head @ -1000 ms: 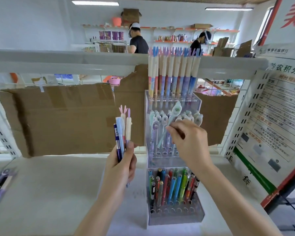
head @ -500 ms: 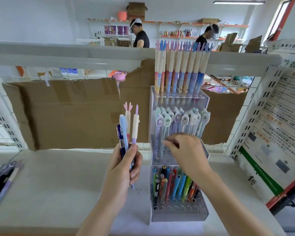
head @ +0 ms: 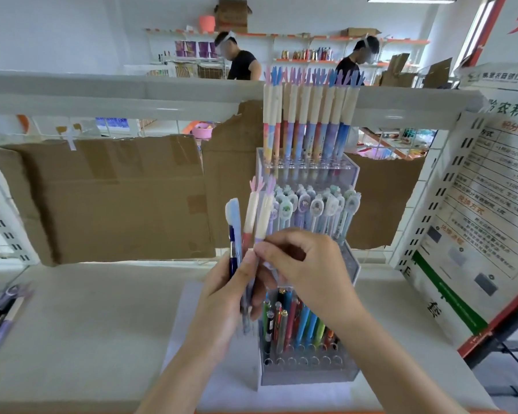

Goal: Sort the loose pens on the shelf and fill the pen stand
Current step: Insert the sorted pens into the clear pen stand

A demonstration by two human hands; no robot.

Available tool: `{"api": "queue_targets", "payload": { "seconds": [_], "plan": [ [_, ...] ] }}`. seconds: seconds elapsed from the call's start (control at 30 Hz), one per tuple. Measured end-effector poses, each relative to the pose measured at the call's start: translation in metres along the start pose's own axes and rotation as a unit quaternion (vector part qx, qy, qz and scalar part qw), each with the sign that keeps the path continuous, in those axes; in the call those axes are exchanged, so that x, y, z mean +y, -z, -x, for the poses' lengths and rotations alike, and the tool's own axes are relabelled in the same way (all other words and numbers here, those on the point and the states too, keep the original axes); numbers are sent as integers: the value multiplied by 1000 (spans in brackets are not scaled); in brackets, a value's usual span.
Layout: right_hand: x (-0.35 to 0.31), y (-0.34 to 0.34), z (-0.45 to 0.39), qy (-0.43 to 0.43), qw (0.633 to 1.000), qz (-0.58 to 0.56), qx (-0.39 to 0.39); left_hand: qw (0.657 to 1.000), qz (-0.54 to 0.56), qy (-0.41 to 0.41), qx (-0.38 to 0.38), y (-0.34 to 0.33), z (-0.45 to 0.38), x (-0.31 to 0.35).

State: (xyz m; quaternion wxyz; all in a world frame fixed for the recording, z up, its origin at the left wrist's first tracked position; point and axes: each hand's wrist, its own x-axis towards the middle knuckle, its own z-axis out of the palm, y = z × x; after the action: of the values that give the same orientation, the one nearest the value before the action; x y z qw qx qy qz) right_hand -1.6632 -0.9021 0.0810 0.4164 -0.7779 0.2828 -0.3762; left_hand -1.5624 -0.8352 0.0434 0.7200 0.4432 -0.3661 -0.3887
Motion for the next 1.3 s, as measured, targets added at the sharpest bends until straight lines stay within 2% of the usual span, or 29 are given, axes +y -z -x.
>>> {"api": "queue_targets", "payload": {
  "seconds": [0.17,0.23,0.33,0.43,0.73,0.87,1.03,1.13,1.2,1.3],
  "plan": [
    [-39,40,-48,100,988,-9,115,996,-51,-56,40,1,-29,35],
    [-48,54,-72,139,977,28,156,993,-80,-67,48,3,-37,46],
    [-46,63,-101,155,966,99,182,994,-76,-73,42,4,-39,55],
    [-37,60,-121,151,959,168,172,995,-64,-72,36,2,-37,57],
    [-20,44,-145,113,946,280,121,995,-54,-76,30,3,-32,61],
    [-15,40,-147,102,944,286,127,996,-36,-74,34,3,-32,61],
    [-19,41,-138,95,950,268,128,999,14,-30,39,3,-34,58],
    [-27,41,-116,112,954,241,136,998,8,-44,51,1,-32,56],
    [-33,37,-94,108,971,191,92,997,-3,-60,48,0,-31,55],
    [-41,23,-62,55,992,111,-28,996,-28,-75,40,-3,-31,54]
  ]
}}
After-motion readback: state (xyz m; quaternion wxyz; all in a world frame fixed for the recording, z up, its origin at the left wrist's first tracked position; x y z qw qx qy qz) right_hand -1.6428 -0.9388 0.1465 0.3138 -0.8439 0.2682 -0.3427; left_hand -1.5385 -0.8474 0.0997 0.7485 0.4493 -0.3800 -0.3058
